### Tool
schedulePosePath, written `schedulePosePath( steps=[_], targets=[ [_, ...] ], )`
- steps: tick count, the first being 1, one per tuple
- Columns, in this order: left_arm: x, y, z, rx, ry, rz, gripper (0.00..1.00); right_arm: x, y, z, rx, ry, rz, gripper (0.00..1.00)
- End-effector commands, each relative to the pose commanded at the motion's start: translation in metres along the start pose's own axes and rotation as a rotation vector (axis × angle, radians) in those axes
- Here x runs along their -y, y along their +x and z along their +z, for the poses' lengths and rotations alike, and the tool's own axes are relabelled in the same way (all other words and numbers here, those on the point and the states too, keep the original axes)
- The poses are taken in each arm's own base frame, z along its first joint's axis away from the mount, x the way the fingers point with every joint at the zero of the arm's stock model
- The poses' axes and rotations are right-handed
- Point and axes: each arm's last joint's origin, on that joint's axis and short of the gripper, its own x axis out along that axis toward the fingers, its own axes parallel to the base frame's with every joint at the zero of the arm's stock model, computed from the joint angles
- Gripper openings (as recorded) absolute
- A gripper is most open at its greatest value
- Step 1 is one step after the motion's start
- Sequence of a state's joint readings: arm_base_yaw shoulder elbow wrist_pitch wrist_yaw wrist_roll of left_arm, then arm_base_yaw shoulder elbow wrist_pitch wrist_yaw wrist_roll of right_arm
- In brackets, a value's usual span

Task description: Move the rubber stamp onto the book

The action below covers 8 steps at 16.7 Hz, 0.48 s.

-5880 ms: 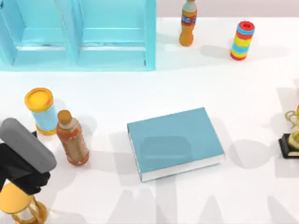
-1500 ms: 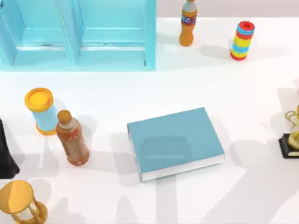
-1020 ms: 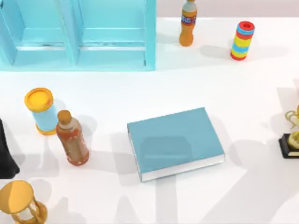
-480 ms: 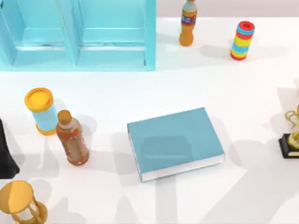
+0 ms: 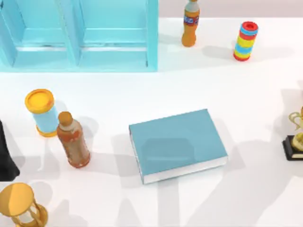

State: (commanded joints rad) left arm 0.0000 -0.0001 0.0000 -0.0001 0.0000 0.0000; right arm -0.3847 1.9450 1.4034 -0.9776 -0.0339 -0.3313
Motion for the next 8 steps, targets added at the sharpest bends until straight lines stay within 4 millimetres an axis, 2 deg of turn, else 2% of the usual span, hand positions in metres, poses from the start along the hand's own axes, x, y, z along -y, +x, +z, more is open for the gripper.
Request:
schedulePosePath(
  steps=[5,8],
  targets=[
    [0.000,0.000,0.000,0.000,0.000,0.000,1.00,-0.056,-0.066,0.011,0.055,-0.013,0.026,0.00],
    [0.000,0.000,0.000,0.000,0.000,0.000,1.00,-0.095,-0.093,0.009,0.041,-0.032,0.024,0.00]
  ],
)
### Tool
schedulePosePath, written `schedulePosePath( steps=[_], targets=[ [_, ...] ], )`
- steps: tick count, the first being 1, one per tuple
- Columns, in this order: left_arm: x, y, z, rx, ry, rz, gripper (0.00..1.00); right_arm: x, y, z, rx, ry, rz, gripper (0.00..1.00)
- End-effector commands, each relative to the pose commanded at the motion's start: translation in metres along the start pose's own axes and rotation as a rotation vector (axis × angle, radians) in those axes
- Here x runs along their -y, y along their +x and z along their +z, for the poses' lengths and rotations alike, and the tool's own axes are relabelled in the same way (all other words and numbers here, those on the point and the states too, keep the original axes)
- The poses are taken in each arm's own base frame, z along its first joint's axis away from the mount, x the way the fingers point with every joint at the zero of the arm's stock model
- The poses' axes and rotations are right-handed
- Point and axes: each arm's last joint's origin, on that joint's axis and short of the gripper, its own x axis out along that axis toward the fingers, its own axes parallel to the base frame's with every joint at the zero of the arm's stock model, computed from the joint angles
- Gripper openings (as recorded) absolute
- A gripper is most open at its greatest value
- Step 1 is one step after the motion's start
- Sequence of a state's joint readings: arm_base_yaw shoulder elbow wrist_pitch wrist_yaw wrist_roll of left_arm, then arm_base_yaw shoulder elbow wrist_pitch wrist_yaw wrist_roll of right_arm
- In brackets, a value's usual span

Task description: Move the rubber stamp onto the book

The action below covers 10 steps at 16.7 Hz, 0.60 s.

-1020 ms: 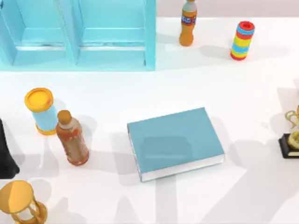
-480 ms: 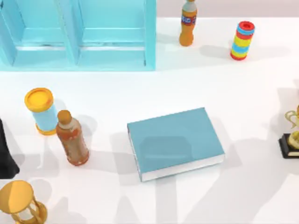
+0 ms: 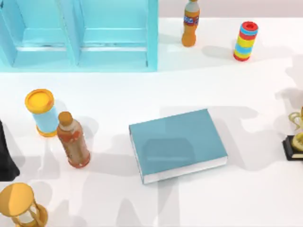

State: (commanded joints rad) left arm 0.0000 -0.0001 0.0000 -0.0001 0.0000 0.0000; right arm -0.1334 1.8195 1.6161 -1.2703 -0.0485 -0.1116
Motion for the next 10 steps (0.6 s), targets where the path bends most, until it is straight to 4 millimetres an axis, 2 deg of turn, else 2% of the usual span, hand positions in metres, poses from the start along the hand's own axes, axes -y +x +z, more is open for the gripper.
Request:
schedulePosePath(
  steps=[4,6,10],
  targets=[
    [0.000,0.000,0.000,0.000,0.000,0.000,1.00,-0.039,-0.014,-0.009,-0.079,-0.002,-0.031,0.00],
    [0.000,0.000,0.000,0.000,0.000,0.000,1.00,-0.045,-0.016,-0.012,-0.096,-0.002,-0.039,0.00],
    [0.000,0.000,0.000,0.000,0.000,0.000,1.00,-0.044,-0.014,-0.011,-0.099,0.003,-0.037,0.00]
  ],
)
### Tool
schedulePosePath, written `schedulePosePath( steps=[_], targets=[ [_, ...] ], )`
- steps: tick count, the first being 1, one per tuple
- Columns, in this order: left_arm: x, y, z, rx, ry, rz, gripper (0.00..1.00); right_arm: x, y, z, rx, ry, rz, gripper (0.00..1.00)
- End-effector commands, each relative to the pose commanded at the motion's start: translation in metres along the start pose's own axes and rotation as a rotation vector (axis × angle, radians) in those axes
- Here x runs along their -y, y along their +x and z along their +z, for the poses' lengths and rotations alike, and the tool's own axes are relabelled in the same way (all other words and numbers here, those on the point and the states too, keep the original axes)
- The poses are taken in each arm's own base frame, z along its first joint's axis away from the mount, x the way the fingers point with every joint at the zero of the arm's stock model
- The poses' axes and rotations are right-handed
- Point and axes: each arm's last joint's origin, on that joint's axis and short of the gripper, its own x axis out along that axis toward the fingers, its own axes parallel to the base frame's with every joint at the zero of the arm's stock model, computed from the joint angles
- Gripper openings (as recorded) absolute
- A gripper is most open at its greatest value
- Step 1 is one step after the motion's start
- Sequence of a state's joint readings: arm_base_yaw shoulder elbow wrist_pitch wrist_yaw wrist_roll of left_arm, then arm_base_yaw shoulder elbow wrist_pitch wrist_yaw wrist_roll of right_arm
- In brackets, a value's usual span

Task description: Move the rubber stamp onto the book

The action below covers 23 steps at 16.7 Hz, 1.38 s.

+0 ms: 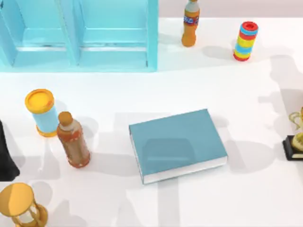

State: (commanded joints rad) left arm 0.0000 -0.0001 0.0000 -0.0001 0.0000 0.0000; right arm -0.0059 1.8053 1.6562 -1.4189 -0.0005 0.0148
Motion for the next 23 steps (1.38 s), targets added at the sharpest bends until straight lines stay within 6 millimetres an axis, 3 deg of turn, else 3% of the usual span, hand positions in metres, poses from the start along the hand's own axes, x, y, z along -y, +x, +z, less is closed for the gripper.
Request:
schedulePosePath(
  steps=[2,4,10,13,16,18,23],
  targets=[
    [0.000,0.000,0.000,0.000,0.000,0.000,1.00,-0.012,-0.001,0.005,0.019,-0.002,-0.005,0.00],
    [0.000,0.000,0.000,0.000,0.000,0.000,1.00,-0.037,0.000,0.014,0.047,-0.005,-0.011,0.00],
    [0.000,0.000,0.000,0.000,0.000,0.000,1.00,-0.156,0.017,0.023,0.114,-0.003,0.012,0.00],
    [0.000,0.000,0.000,0.000,0.000,0.000,1.00,-0.218,0.041,0.012,0.087,0.006,0.023,0.00],
    [0.000,0.000,0.000,0.000,0.000,0.000,1.00,-0.262,0.071,-0.001,0.032,0.007,0.013,0.00],
    [0.000,0.000,0.000,0.000,0.000,0.000,1.00,-0.278,0.085,-0.009,0.004,0.002,0.000,0.00],
    [0.000,0.000,0.000,0.000,0.000,0.000,1.00,-0.279,0.087,-0.010,-0.002,0.005,-0.003,0.00]
  ],
)
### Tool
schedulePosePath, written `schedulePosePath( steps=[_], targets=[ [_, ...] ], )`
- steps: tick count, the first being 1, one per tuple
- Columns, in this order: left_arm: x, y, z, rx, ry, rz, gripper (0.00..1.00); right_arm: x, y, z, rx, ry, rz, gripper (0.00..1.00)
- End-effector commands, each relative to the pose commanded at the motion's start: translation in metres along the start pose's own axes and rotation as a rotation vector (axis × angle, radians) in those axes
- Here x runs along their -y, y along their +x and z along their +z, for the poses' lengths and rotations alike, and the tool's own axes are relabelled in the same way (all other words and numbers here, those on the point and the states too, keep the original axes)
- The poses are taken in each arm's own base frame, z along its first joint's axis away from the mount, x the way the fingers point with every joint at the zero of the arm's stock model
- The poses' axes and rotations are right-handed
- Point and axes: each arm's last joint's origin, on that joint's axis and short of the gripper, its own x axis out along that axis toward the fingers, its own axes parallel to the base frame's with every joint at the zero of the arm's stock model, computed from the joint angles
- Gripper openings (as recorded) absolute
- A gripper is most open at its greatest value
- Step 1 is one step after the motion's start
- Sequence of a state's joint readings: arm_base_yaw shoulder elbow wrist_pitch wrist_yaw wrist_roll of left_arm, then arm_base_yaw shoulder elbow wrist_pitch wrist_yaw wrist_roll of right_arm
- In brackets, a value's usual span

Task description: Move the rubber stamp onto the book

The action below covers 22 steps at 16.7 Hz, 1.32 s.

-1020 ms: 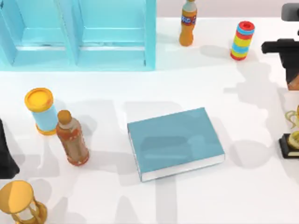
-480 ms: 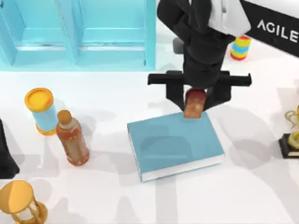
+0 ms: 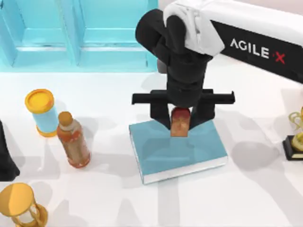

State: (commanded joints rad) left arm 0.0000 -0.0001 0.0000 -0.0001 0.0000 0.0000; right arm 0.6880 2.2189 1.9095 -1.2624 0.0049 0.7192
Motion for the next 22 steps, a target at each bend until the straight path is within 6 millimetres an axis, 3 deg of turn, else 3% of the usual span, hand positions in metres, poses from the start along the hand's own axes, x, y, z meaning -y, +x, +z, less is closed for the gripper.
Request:
schedulePosePath(
  steps=[7,20,22],
  targets=[
    [0.0000,0.0000,0.0000,0.000,0.000,0.000,1.00,-0.0015,-0.0051,-0.0005,0.002,-0.004,0.001,0.00],
    [0.0000,0.0000,0.0000,0.000,0.000,0.000,1.00,-0.0015,-0.0051,-0.0005,0.002,-0.004,0.001,0.98],
    [0.0000,0.0000,0.0000,0.000,0.000,0.000,1.00,-0.0015,-0.0051,-0.0005,0.002,-0.004,0.001,1.00]
  ],
)
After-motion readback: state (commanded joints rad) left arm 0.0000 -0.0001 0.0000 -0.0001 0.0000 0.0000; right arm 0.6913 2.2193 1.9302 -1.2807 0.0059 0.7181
